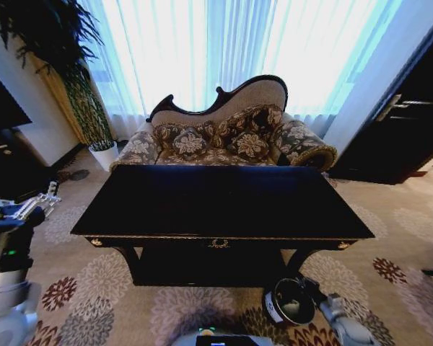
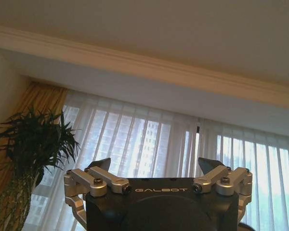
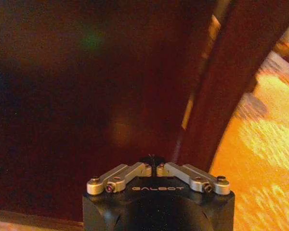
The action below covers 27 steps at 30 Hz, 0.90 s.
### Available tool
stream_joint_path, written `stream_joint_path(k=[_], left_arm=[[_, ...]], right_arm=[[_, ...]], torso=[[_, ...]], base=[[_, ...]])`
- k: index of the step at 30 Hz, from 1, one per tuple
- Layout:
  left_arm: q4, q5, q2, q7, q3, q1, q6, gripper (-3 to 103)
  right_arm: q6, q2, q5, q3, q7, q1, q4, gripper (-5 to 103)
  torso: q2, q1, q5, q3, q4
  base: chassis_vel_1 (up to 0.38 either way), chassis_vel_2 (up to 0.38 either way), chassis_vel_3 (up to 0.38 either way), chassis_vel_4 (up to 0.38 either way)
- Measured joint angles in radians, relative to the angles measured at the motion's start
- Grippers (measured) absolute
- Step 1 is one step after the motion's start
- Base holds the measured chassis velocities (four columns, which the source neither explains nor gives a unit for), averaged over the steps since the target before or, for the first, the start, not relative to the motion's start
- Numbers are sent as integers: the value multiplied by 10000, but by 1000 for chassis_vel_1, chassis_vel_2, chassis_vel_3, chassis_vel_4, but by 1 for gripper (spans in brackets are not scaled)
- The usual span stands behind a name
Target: Move to the front of the table and place the trash on the table into the trash bin.
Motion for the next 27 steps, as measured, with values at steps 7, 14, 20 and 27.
stream_joint_path(k=[7, 14, 20, 27], left_arm=[[-1, 487, -192, 103, 219, 65, -25, 100], [-1, 489, -246, 106, 145, 274, -35, 100], [-1, 489, -281, 106, 144, 362, -50, 100], [2, 394, -290, 76, 207, 385, -7, 100]], right_arm=[[-720, 570, 203, -521, 828, 618, -1271, 0], [-1149, 1074, 834, -928, 1054, 1057, -2182, 0], [-1214, 1385, 1225, -1052, 1247, 1326, -2389, 0], [-1308, 1560, 1510, -1179, 1564, 1458, -2219, 7]], torso=[[0, 1, -1, 0, 2], [0, 0, 0, 0, 3], [0, 0, -1, -1, 3], [0, 0, -2, 0, 3]], base=[[0, 0, 0, 0], [0, 0, 0, 0], [0, 0, 0, 0], [0, 0, 0, 0]])
